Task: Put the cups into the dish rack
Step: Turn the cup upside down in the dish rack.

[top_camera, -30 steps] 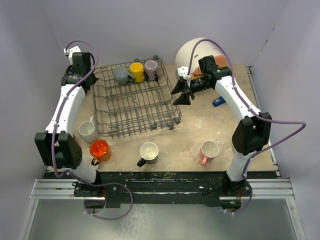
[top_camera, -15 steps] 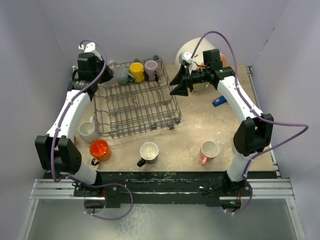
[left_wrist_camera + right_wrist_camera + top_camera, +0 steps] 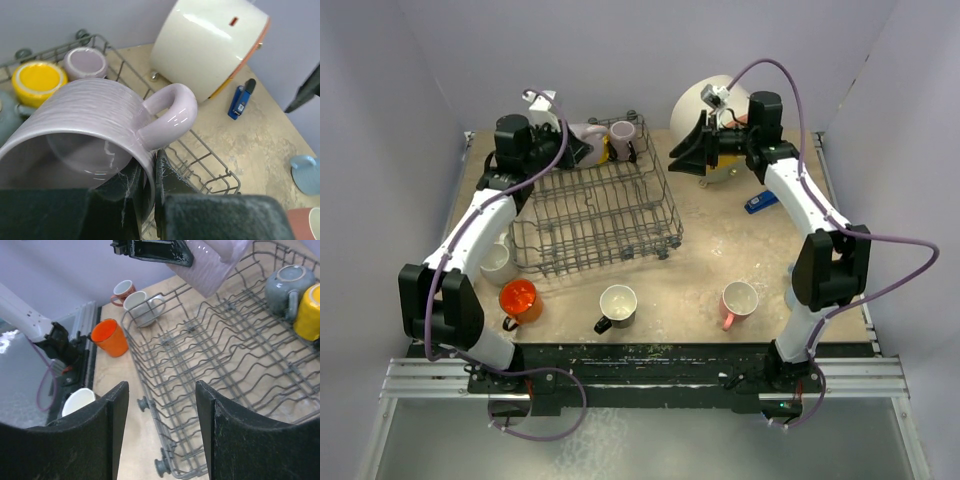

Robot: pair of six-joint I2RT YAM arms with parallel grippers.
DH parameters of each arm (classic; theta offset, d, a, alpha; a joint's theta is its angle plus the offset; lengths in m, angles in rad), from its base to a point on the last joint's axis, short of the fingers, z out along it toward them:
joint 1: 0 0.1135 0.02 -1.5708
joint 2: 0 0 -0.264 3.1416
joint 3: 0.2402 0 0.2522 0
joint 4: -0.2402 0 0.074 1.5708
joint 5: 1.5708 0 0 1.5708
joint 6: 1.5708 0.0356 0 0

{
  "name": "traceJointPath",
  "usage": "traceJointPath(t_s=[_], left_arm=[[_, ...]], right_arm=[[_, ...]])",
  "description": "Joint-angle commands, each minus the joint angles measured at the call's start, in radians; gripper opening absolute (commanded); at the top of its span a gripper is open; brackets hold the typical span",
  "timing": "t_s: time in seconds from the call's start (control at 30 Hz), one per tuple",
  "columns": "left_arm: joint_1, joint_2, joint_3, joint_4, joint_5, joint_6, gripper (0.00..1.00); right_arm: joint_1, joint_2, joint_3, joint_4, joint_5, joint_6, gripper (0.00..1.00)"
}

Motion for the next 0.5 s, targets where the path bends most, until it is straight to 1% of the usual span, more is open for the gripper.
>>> traceJointPath(t_s=[0.0,0.03,0.07,0.1,0.13,0.17,0.23,0.47], left_arm=[[-0.038,-0.057,0.006,0.266,0.114,0.136,0.0],[-0.046,-0.055,0.0,0.278,0.122,0.155,0.0],[-0.053,-0.055,-0.006,0.296,0.134,0.172,0.0],[-0.061,-0.055,-0.014,0.308,0.141,0.189,0.0],[-0.068,-0.056,-0.022,0.337,0.148,0.201,0.0],[-0.074,-0.055,-0.031,0.357,0.153,0.212,0.0],[-0.09,-0.055,-0.045,0.393,0.161,0.242,0.0],[-0.148,-0.048,-0.071,0.468,0.149,0.342,0.0]], right_arm=[[0.0,-0.07,-0.059,0.405,-0.07,0.403,0.58],[0.0,-0.071,-0.09,0.526,-0.067,0.51,0.58],[0.0,-0.071,-0.124,0.67,-0.06,0.693,0.58],[0.0,-0.07,-0.165,0.834,-0.046,0.789,0.58],[0.0,-0.068,-0.198,0.961,-0.029,0.939,0.58],[0.0,-0.067,-0.22,1.038,-0.008,1.006,0.58],[0.003,-0.069,-0.237,1.056,0.021,1.055,0.57],[0.006,-0.058,-0.257,1.048,0.065,1.135,0.58]])
